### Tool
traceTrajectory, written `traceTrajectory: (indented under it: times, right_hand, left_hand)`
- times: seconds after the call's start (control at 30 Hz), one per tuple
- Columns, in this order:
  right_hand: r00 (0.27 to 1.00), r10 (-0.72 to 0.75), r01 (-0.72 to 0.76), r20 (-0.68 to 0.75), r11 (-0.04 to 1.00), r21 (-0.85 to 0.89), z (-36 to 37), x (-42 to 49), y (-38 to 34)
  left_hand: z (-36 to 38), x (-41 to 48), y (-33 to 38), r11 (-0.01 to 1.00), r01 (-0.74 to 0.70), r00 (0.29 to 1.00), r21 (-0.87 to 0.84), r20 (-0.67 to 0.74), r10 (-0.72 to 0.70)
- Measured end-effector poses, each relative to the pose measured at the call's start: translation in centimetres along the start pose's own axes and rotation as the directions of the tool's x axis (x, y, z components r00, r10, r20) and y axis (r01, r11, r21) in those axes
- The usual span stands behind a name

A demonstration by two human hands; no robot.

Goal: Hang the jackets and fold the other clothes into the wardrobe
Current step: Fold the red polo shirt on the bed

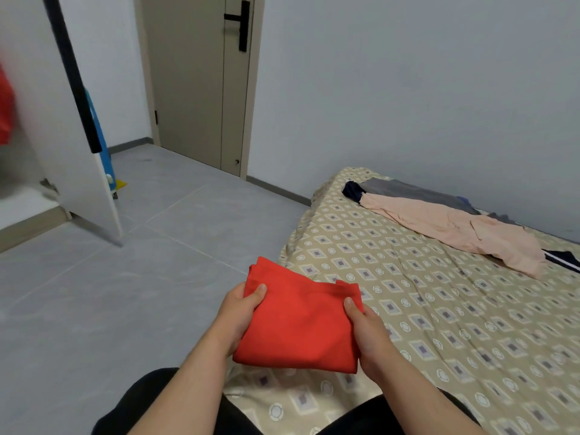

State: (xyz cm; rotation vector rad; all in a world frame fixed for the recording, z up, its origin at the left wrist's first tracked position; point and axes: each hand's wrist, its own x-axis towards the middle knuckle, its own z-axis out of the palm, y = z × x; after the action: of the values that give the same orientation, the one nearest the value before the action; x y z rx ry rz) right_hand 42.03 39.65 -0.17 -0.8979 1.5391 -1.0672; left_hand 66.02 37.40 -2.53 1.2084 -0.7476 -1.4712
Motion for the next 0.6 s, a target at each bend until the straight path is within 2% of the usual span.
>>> traceTrajectory:
  times: [0.13, 0.23, 0.3, 0.37, 0.47, 0.53, 0.6]
  right_hand:
    - [0.998, -0.057, 0.059, 0.022, 0.984, -0.165, 2.0, 1.8, -0.1]
    - [0.996, -0.082, 0.084, 0.019, 0.976, -0.201, 3.8, 3.6, -0.5]
    - [0.999, -0.036, 0.035, -0.007, 0.985, -0.167, 5.0, 5.3, -0.9]
    - [0.997, 0.078, -0.078, -0.009, 0.994, -0.072, 6.4, 7.7, -0.4]
    - [0.968, 0.238, -0.246, 0.081, 0.961, 0.122, 9.0, 10.7, 1.2]
    - [0.963, 0.256, -0.267, 0.086, 0.951, 0.155, 10.9, 12.8, 2.0]
    - [0.975, 0.21, -0.218, 0.075, 0.969, 0.116, 12.6, 14.7, 2.2]
  left_hand:
    - [-0.8, 2.0, 0.0, 0.999, -0.003, 0.999, -0.037, -0.04, 0.001]
    - [-1.6, 4.0, 0.1, 0.991, 0.065, 0.997, -0.115, -0.042, -0.071]
    - [-2.1, 5.4, 0.1, 0.98, 0.115, 0.992, -0.164, -0.025, -0.121]
    - [-2.6, 7.2, 0.0, 0.971, 0.143, 0.988, -0.191, -0.032, -0.151]
    - [-4.1, 10.0, 0.3, 0.977, 0.118, 0.987, -0.177, -0.087, -0.134]
    - [-5.5, 12.1, 0.5, 0.985, 0.102, 0.982, -0.136, -0.145, -0.122]
    - [-7.1, 13.5, 0.5, 0.989, 0.107, 0.97, -0.099, -0.209, -0.125]
